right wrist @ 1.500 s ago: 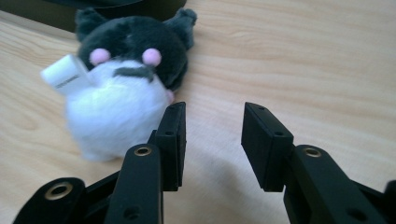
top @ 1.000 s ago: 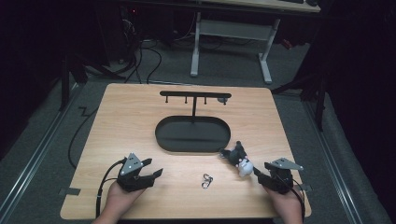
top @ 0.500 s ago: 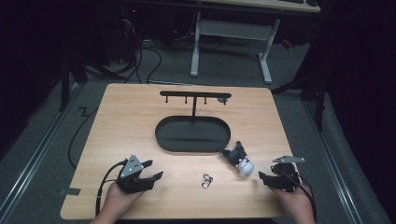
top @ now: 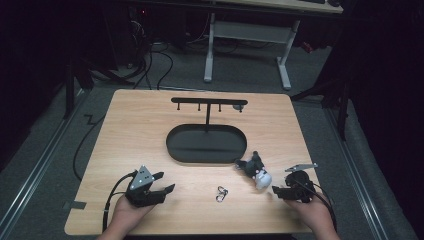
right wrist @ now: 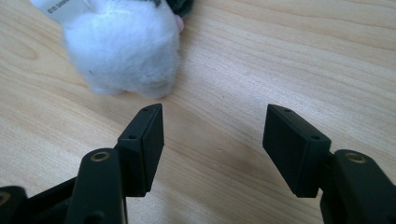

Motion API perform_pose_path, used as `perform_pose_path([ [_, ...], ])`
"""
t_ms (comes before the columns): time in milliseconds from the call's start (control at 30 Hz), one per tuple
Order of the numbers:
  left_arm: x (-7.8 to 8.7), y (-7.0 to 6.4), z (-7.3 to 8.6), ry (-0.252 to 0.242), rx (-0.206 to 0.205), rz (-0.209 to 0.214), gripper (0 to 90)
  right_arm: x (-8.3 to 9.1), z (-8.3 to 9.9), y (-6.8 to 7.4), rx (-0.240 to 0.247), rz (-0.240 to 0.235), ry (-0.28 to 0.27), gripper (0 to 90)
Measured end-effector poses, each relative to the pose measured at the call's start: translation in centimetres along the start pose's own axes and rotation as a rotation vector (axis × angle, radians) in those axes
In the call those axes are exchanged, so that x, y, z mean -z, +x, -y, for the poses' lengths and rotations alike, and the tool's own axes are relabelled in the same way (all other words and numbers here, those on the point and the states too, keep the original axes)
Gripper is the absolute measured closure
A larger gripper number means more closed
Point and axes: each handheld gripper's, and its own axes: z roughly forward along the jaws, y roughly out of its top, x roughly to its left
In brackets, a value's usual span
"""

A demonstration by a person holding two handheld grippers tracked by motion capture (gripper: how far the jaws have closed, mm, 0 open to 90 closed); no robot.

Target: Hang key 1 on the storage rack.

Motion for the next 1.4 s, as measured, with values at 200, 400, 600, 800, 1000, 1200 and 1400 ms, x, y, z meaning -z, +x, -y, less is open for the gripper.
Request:
perform_pose_path([
  [200,-0.1,-0.1,0.1,0.005,0.002,0.006,38.2,0.2,-0.8,0.4,0.031,0.002,0.051,36.3],
  [400,-0.1,-0.3,0.1,0.008,-0.004,0.01,38.2,0.3,-1.4,0.7,0.06,-0.018,0.11,34.9],
  [600,-0.1,-0.3,0.2,0.008,-0.007,0.011,38.2,0.4,-2.0,1.0,0.077,-0.016,0.155,32.6],
  [800,0.0,-0.4,0.2,0.008,-0.014,0.013,38.2,0.5,-2.6,1.5,0.1,-0.02,0.18,29.1],
  [1000,0.0,-0.4,0.2,0.007,-0.017,0.014,38.3,0.7,-3.3,1.7,0.092,-0.047,0.191,25.7],
  [1200,0.0,-0.4,0.2,0.007,-0.019,0.014,38.2,1.0,-4.0,2.3,0.104,-0.052,0.195,16.8],
  [1400,-0.1,-0.3,0.2,0.01,-0.024,0.015,38.2,1.1,-5.2,3.0,0.128,-0.03,0.197,14.9],
])
